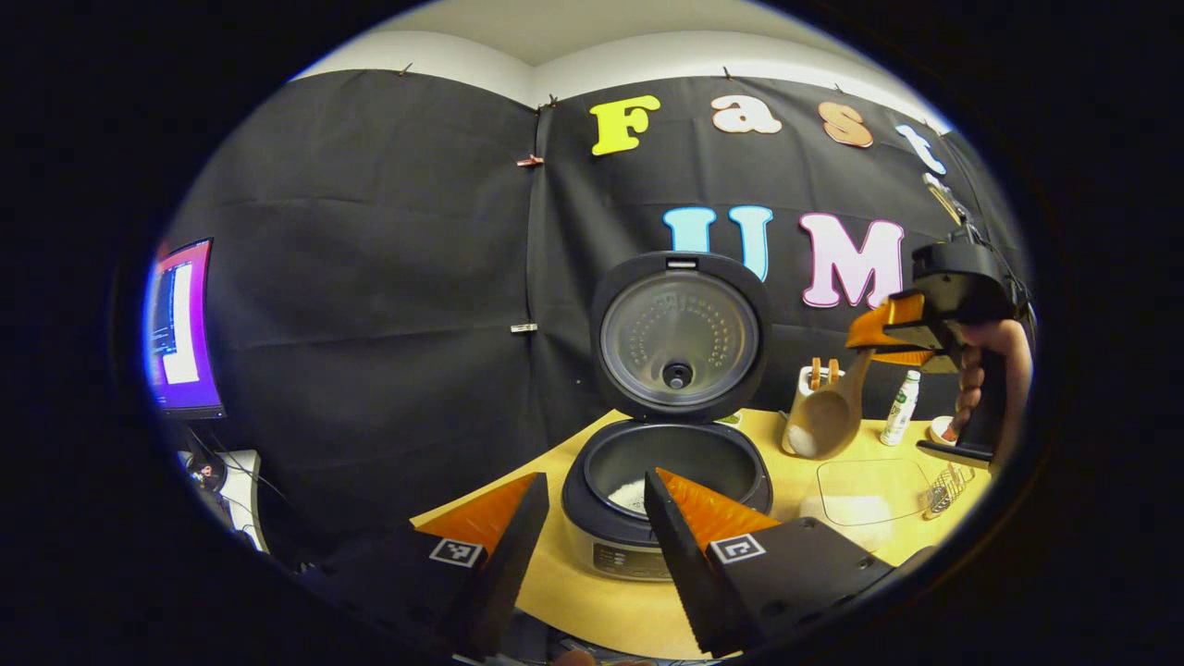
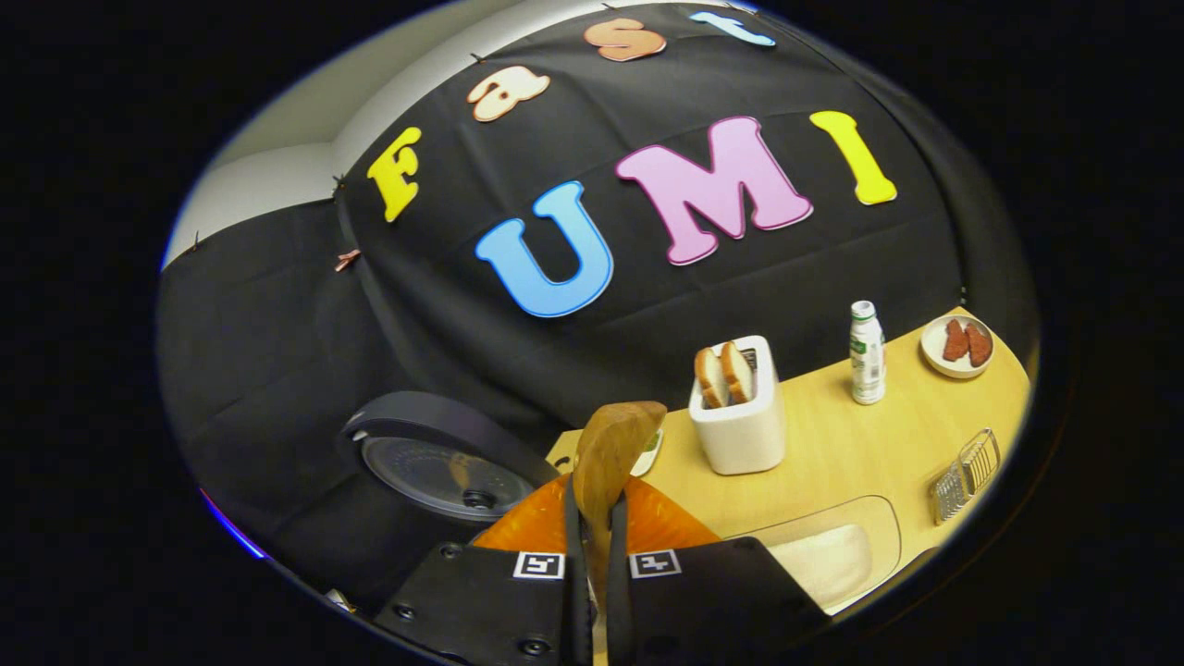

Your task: Close the left gripper, press the button to open the rice cooker; take a wooden spoon from the chopstick holder with the right hand, scoop a spoonful of rice and pour it into the rice cooker, then put the wooden spoon back into the chopstick holder.

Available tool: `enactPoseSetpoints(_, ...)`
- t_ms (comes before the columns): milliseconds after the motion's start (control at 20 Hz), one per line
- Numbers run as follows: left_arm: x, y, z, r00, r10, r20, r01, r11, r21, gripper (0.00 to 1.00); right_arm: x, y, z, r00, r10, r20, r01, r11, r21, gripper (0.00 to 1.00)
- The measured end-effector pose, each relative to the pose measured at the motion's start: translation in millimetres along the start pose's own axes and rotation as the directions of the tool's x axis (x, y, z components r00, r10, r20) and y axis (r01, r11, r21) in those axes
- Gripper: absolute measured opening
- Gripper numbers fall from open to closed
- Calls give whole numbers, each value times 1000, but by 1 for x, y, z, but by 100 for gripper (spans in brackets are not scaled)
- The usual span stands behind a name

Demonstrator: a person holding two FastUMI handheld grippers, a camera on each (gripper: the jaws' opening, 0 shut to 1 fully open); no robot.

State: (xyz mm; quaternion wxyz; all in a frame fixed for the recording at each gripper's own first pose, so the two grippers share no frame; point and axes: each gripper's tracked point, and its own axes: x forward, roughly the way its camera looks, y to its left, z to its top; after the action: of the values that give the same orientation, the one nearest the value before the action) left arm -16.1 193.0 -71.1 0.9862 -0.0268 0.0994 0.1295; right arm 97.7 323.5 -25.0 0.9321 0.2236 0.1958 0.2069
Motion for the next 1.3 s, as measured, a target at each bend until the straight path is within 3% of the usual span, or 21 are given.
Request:
enactPoseSetpoints(300, -10, 5, -4, 1000, 16, -5, -16, 1000, -13, 75, 26, 58, -43, 992, 100, -75, -112, 978, -175, 11)
enactPoseSetpoints(500, -14, 11, -8, 1000, 25, -11, -25, 999, -22, 75, 29, 85, -65, 982, 158, -103, -184, 925, -334, 11)
enactPoseSetpoints(600, -13, 15, -10, 999, 38, -14, -38, 999, -25, 75, 23, 99, -68, 977, 197, -86, -215, 868, -448, 11)
enactPoseSetpoints(800, -13, 20, -9, 999, 50, -13, -50, 998, -43, 75, 13, 121, -69, 959, 279, -38, -233, 710, -664, 11)
enactPoseSetpoints(950, -13, 19, -8, 999, 46, -8, -46, 999, -27, 75, 9, 131, -72, 953, 302, -13, -216, 650, -729, 11)
enactPoseSetpoints(1100, -14, 16, -5, 999, 39, -3, -39, 999, -22, 75, 8, 130, -72, 952, 307, -6, -216, 655, -724, 11)
enactPoseSetpoints(1150, -13, 16, -5, 999, 37, -2, -37, 999, -20, 77, 8, 127, -70, 953, 304, -1, -213, 666, -715, 14)
enactPoseSetpoints(1300, -12, 12, -1, 1000, 29, 2, -29, 1000, -11, 75, 5, 112, -59, 960, 279, 9, -206, 730, -652, 11)
